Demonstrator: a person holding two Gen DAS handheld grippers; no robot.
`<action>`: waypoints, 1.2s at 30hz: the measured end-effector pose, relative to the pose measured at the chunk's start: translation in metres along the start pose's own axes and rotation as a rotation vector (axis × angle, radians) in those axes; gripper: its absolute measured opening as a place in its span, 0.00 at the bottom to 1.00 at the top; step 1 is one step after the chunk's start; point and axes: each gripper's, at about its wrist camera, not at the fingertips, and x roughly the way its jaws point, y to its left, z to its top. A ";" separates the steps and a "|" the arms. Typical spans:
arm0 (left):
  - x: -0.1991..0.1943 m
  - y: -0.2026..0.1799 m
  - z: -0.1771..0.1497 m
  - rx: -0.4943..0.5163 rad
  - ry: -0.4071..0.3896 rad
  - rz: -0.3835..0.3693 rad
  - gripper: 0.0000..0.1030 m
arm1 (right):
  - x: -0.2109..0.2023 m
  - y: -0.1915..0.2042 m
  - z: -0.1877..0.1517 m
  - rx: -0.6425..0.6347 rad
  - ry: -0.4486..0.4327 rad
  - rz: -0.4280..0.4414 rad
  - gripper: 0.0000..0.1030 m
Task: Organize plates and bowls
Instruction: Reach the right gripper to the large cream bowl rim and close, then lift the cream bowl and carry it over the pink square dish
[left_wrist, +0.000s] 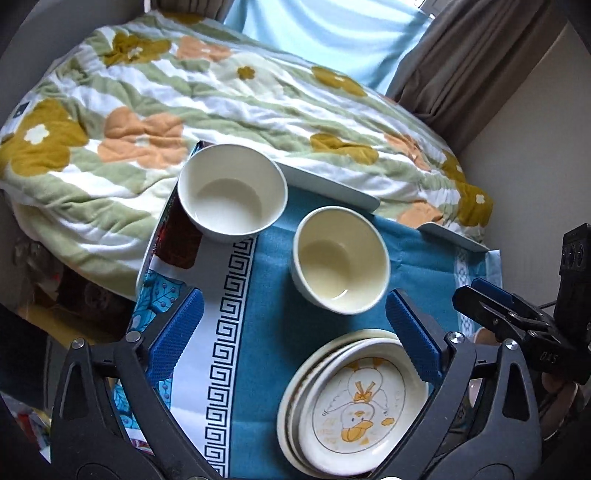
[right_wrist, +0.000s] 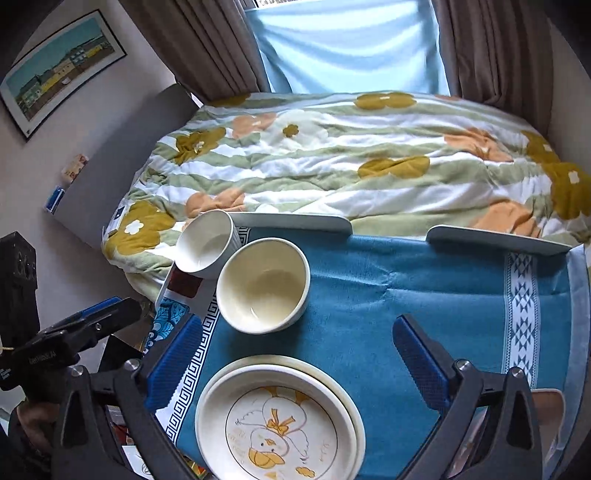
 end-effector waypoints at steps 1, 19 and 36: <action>0.012 0.003 0.004 -0.005 0.027 -0.002 0.88 | 0.011 0.001 0.003 0.008 0.019 0.004 1.00; 0.121 0.007 0.034 -0.009 0.265 -0.102 0.13 | 0.110 -0.017 0.018 0.130 0.255 0.038 0.25; 0.087 -0.026 0.042 0.155 0.213 -0.064 0.13 | 0.082 -0.009 0.020 0.163 0.191 0.003 0.15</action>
